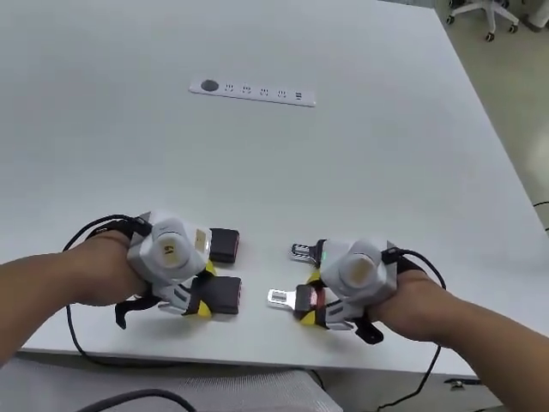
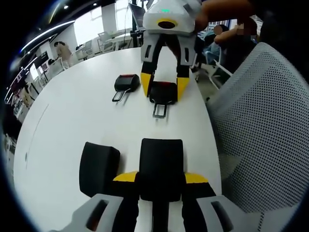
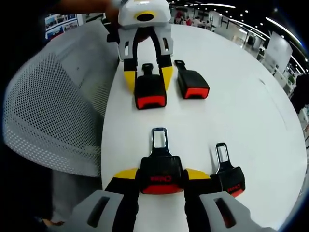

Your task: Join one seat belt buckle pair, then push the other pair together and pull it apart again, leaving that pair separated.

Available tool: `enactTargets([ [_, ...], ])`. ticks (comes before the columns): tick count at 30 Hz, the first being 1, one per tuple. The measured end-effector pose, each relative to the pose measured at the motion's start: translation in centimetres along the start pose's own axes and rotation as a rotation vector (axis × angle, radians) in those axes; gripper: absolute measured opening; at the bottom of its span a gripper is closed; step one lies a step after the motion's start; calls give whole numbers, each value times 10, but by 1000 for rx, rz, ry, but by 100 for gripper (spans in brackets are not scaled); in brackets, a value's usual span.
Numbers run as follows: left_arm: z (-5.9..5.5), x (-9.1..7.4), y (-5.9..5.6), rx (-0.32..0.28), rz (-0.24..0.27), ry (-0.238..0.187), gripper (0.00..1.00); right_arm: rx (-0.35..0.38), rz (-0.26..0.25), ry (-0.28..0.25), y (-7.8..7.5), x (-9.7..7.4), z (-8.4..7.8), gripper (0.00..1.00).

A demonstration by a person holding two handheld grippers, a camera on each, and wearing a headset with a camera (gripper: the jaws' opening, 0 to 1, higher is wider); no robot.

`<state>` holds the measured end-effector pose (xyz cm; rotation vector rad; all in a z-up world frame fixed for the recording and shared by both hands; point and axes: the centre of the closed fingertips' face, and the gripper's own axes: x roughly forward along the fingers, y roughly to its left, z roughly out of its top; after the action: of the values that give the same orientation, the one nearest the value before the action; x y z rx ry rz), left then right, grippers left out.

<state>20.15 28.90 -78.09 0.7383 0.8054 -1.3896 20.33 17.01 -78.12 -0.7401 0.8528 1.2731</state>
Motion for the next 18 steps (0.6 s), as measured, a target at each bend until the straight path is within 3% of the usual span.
enactTargets([
  [2,0,0,0,4,-1,3,35,-4,-6,3,0,3,3,33],
  [3,-1,0,0,4,-2,3,35,-20,-35,-8,-2,4,8,33],
  [11,3,-1,-2,0,-1,3,35,14,-4,-37,4,15,23,33],
  [18,3,-2,-2,2,-2,1,35,-8,15,-35,8,22,32,33],
])
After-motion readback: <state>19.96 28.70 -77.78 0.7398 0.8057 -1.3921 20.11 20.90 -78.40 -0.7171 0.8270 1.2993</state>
